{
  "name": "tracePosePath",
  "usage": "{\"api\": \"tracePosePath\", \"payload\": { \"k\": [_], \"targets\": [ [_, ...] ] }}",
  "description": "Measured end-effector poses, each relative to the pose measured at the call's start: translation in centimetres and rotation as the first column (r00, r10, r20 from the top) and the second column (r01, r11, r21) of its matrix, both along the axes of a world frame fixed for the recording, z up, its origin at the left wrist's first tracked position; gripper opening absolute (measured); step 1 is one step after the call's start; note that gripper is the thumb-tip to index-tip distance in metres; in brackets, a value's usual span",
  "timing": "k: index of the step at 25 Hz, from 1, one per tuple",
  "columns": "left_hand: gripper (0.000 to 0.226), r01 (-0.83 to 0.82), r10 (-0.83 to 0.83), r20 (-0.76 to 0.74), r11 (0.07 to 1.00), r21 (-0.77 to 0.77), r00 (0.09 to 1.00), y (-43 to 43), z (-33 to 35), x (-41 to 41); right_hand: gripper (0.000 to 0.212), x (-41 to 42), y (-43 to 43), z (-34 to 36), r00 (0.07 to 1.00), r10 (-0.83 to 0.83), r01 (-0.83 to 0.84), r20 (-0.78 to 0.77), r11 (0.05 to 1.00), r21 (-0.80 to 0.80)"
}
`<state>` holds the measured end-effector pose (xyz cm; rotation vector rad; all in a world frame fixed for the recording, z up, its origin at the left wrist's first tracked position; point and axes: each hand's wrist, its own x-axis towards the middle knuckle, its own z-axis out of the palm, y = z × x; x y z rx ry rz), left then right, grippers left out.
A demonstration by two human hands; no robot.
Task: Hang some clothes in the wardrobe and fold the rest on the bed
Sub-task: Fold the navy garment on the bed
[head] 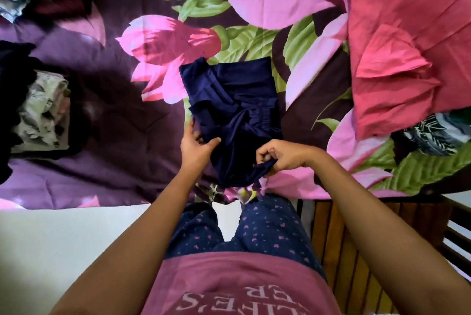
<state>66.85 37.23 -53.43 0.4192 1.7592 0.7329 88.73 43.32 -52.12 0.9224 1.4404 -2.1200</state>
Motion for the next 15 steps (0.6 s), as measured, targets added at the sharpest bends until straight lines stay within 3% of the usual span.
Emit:
{"api": "tracePosePath", "payload": {
  "k": [2,4,5,7,8,9,12,14,15],
  "targets": [
    [0.054,0.275,-0.259,-0.149,0.956,0.102,0.954,-1.0,0.4,0.6,0.034,0.7,-0.9,-0.2,0.995,0.098,-0.099,0.033,0.994,0.04],
    [0.05,0.704,-0.65,-0.293,0.696,0.143,0.701,-2.9,1.4,1.8,0.038,1.6,-2.1,-0.4,0.97,0.229,-0.233,0.083,0.972,0.037],
    [0.053,0.828,-0.775,-0.303,0.549,0.113,0.554,-3.9,1.5,2.1,0.039,1.9,-2.7,-0.4,0.96,0.261,-0.263,0.106,0.965,0.007],
    [0.057,0.916,-0.882,-0.271,0.402,-0.003,0.386,-5.5,1.2,2.3,0.038,2.3,-3.9,-0.3,0.97,0.194,-0.19,0.147,0.981,-0.04],
    [0.058,0.92,-0.897,-0.253,0.388,-0.054,0.363,-6.1,0.9,2.3,0.036,2.2,-4.4,-0.3,0.981,0.079,-0.078,0.18,0.997,-0.013],
    [0.058,0.901,-0.886,-0.251,0.423,-0.095,0.389,-6.7,0.8,2.4,0.034,1.9,-4.8,-0.2,0.97,-0.086,0.074,0.227,0.995,0.063],
    [0.071,0.642,-0.65,-0.314,0.753,-0.145,0.692,-8.3,1.1,2.8,0.027,0.6,-5.7,-0.5,0.779,-0.55,0.44,0.302,0.822,0.362],
    [0.097,0.487,-0.514,-0.282,0.858,-0.165,0.81,-9.1,1.3,3.4,0.021,-0.5,-6.2,-0.5,0.665,-0.661,0.472,0.347,0.732,0.491],
    [0.105,0.441,-0.466,-0.245,0.885,-0.153,0.85,-9.4,1.2,4.0,0.025,-1.0,-6.5,-0.7,0.645,-0.659,0.446,0.386,0.735,0.51]
  ]
}}
